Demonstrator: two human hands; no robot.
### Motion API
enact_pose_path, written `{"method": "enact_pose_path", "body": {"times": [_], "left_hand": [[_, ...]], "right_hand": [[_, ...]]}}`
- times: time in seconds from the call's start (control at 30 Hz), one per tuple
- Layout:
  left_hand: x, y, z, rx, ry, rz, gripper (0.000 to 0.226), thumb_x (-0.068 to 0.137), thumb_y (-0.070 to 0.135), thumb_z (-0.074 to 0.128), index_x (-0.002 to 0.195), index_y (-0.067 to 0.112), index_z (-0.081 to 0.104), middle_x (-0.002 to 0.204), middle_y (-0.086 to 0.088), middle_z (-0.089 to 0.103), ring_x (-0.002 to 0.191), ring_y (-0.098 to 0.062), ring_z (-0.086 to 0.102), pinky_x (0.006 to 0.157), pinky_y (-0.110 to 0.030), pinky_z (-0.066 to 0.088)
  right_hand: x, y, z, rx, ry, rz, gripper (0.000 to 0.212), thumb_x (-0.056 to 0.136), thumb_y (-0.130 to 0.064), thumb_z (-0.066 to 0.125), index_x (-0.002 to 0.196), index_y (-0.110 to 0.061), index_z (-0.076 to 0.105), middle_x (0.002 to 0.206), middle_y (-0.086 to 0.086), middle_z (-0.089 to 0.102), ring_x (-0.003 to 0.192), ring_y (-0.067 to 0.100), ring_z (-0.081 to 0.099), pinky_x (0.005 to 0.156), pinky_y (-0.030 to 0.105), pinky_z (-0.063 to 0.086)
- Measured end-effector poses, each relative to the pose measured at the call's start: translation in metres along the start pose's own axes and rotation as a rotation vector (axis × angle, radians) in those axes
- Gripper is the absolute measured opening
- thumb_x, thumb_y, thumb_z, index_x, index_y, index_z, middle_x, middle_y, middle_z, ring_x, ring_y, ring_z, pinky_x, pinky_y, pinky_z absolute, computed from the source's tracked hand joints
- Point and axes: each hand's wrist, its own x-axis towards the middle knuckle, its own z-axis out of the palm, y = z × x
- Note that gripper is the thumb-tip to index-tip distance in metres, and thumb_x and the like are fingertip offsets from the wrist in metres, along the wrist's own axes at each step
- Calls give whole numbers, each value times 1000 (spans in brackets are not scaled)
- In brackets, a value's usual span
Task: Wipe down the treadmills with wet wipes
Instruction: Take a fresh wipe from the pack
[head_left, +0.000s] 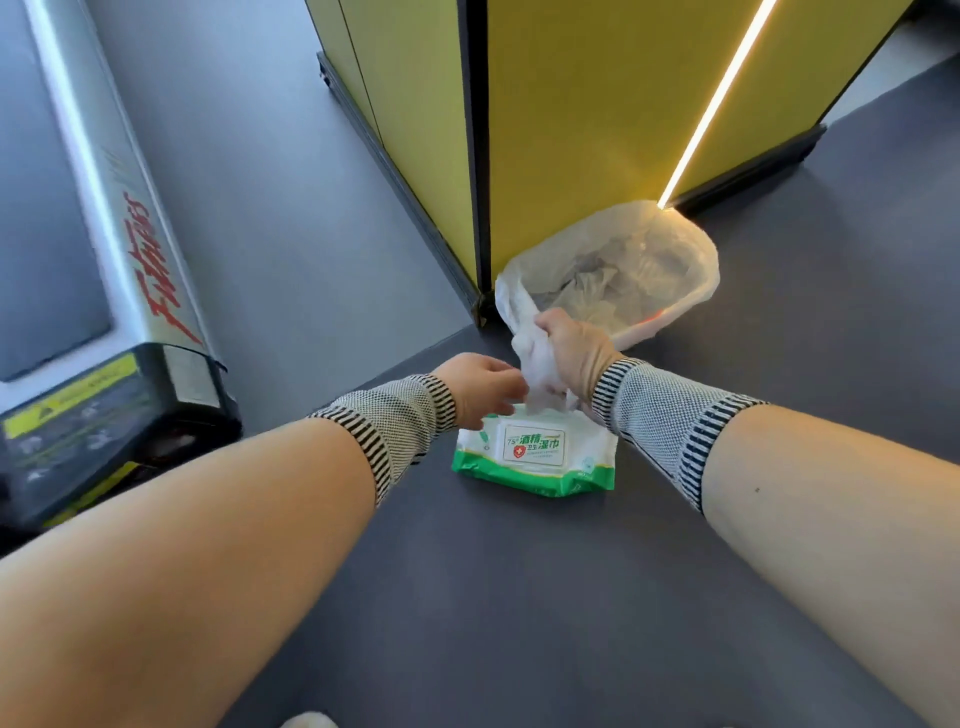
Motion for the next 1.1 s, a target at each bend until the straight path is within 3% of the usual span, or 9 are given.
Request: {"method": "enact_pose_path", "body": {"times": [0.1,0.23,0.4,0.5,0.6,0.73,0.87,0.97,1.1], "left_hand": [[-59,39,-24,-186,60,6,10,92,23,59,90,15,64,99,-9,69,89,-19,63,76,-31,45],[-162,93,-67,-281,242,27,31,82,27,72,97,1,65,96,-18,70,77,-21,59,67,-32,49],[-305,176,-146,-508,357,53,13,92,14,60,80,11,56,95,-18,62,81,-27,62,73,-40,55],[-388,220,-198,-560,505,89,14,90,15,56,77,10,55,87,-17,58,84,-32,61,80,-54,56],[-464,259,-246,-504,603,160,15,91,24,55,87,9,58,82,-11,54,80,-27,56,71,-43,51],[-548,301,-305,-352,605,248,30,86,38,52,101,12,48,101,-20,58,95,-39,61,90,-52,51],[-609,317,-362,-102,673,277,27,97,20,47,114,-1,51,114,-27,58,106,-42,59,91,-49,50],[-647,320,-403,-78,808,231,28,97,31,49,99,4,56,93,-18,59,85,-30,60,74,-33,53],[-675,320,-442,-429,782,226,15,95,28,58,101,14,57,74,-3,52,55,-14,50,43,-20,44]], "right_hand": [[-42,-61,-20,114,-2,-13,33,102,-12,30,128,-2,49,121,24,53,88,19,41,41,7,31],[-121,-170,-48,255,-50,95,15,91,-15,48,78,-17,55,84,6,55,71,16,49,74,31,45],[-220,-307,-94,275,-1,80,10,75,-7,64,77,-17,65,85,11,68,78,25,61,77,44,55],[-272,-385,-118,276,55,65,18,79,-5,63,66,-17,61,69,4,61,74,23,54,73,37,48],[-317,-459,-133,408,-7,58,13,84,0,57,76,-11,58,65,7,65,65,22,63,69,33,47],[-362,-560,-138,501,-137,-44,9,89,-17,63,89,-12,56,77,10,67,71,26,66,68,37,52],[-393,-650,-126,432,-196,-204,26,82,-4,69,103,-13,55,90,12,63,76,23,62,73,39,55],[-403,-698,-120,495,-135,-287,27,85,4,61,108,-8,55,86,11,56,73,23,56,80,45,54],[-395,-743,-118,545,-91,-340,22,87,6,55,102,-10,57,79,10,55,59,18,57,60,34,56]]}}
